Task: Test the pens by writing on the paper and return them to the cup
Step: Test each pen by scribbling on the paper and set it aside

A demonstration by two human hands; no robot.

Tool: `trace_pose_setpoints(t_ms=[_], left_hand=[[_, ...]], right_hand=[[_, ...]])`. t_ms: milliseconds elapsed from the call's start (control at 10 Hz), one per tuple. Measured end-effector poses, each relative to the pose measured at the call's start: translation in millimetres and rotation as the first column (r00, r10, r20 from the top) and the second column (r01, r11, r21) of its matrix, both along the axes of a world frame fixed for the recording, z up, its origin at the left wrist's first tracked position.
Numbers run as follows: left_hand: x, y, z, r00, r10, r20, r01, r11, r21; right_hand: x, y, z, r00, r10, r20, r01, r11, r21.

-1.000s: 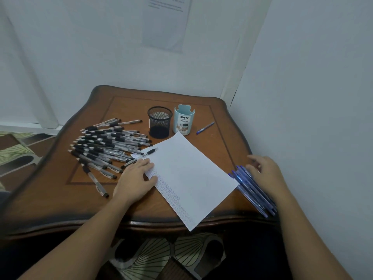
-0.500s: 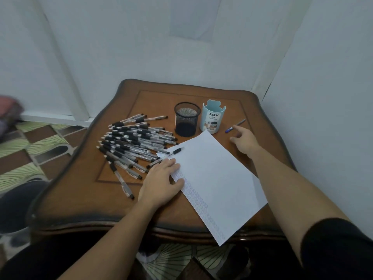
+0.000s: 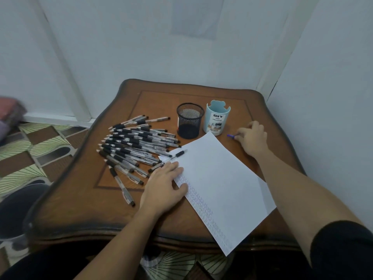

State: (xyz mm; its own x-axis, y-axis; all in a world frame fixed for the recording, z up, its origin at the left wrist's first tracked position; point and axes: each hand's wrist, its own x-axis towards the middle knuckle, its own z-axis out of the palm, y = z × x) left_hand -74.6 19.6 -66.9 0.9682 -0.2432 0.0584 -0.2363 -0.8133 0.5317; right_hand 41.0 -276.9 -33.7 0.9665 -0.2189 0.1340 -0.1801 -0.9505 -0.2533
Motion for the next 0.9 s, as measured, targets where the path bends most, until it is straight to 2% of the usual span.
trace_pose_setpoints(t_ms=[100,200,300,400,500,600,700,800,900], left_hand=[[-1,0,0,1.0,-0.003,-0.004,0.003,1.0,-0.011],[-2,-1,2,1.0,-0.004,-0.005,0.004,1.0,-0.008],[-4,-1,4,1.0,-0.006,-0.002,0.006,1.0,-0.004],[-5,0,6,1.0,-0.006,-0.01,0.006,1.0,-0.002],[-7,-1,9,1.0,-0.007,-0.014,0.007,1.0,0.007],[-8,-2,9,1.0,-0.005,-0.022,0.005,1.0,0.013],[-8,-2,9,1.0,0.001,-0.021,-0.001,1.0,0.006],[-9,-2,9,1.0,0.003,-0.018,-0.003,1.0,-0.002],[-8,-2,8,1.0,0.01,-0.022,-0.01,1.0,-0.006]], right_hand=[[-20,3,12,0.992,0.106,0.068,-0.108,0.994,0.034],[-49,16,29,0.969,0.208,0.133,-0.242,0.912,0.332],[-78,32,40,0.952,0.277,0.133,-0.307,0.848,0.432],[-98,42,42,0.959,0.242,0.148,-0.283,0.805,0.522],[-116,49,43,0.96,0.176,0.219,-0.278,0.703,0.654],[-134,61,40,0.976,0.094,0.195,-0.216,0.493,0.843],[-153,68,32,0.99,0.055,0.13,-0.14,0.291,0.946],[-170,70,16,0.991,0.121,0.056,-0.079,0.199,0.977],[-182,71,-1,0.983,0.164,0.082,-0.113,0.192,0.975]])
